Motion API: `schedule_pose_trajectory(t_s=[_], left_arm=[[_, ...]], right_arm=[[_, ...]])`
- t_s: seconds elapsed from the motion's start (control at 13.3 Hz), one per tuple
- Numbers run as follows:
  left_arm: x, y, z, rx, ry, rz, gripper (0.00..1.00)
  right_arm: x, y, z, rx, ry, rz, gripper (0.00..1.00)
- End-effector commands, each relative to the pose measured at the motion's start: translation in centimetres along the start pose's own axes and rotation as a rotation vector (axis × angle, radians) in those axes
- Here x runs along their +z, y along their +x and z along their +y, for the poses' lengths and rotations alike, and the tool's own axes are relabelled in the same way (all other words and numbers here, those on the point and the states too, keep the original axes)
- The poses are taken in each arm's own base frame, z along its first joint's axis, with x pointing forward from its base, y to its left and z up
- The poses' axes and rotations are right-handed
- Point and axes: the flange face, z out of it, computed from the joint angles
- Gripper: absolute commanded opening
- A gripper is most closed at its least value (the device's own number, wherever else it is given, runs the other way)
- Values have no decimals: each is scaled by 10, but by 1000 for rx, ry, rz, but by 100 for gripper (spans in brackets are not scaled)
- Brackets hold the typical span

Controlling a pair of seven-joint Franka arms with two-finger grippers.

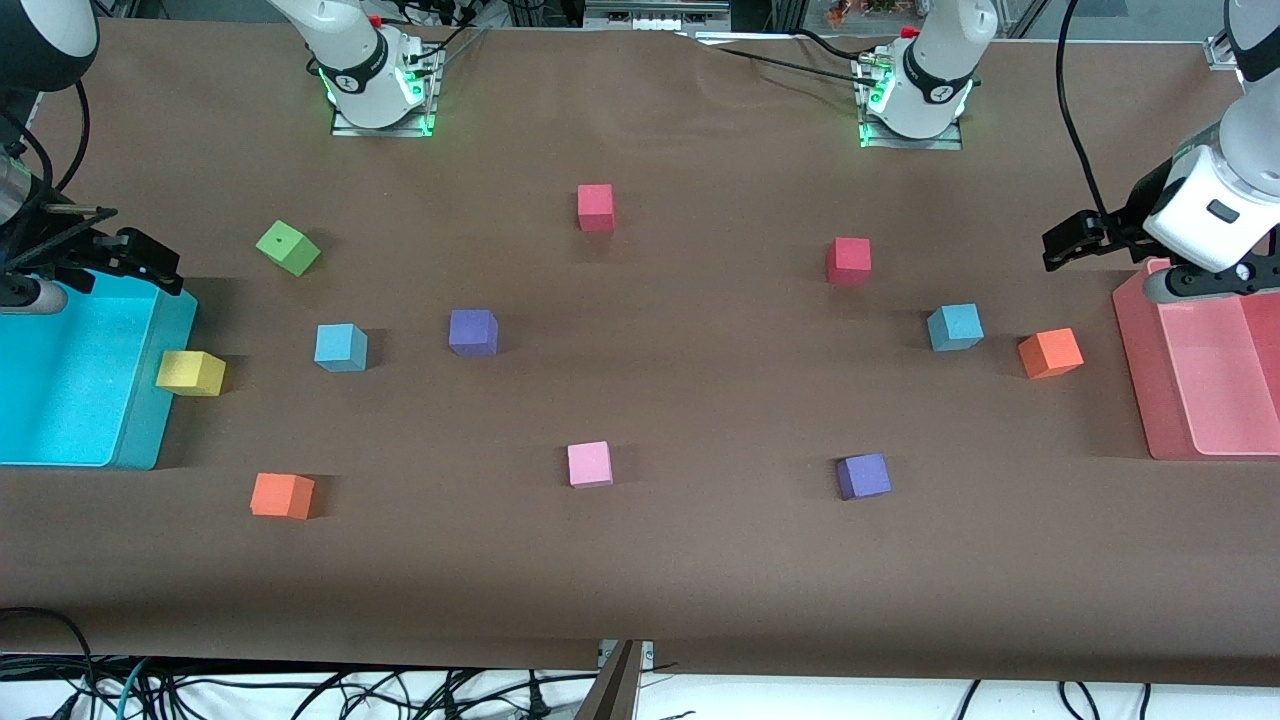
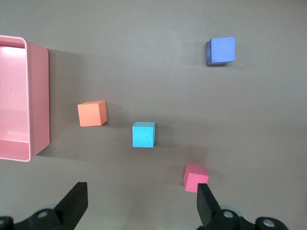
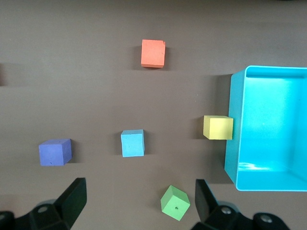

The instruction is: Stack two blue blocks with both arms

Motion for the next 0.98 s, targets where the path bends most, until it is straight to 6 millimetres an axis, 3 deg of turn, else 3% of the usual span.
schedule_pose_trajectory(t_s=[0.0, 0.9], left_arm=[[2, -13, -23, 33, 16, 25, 100], [3, -12, -29, 44, 16, 24, 100]], right_arm=[[-2, -4, 1, 9, -11, -2, 100], [-2, -4, 1, 9, -11, -4, 100]])
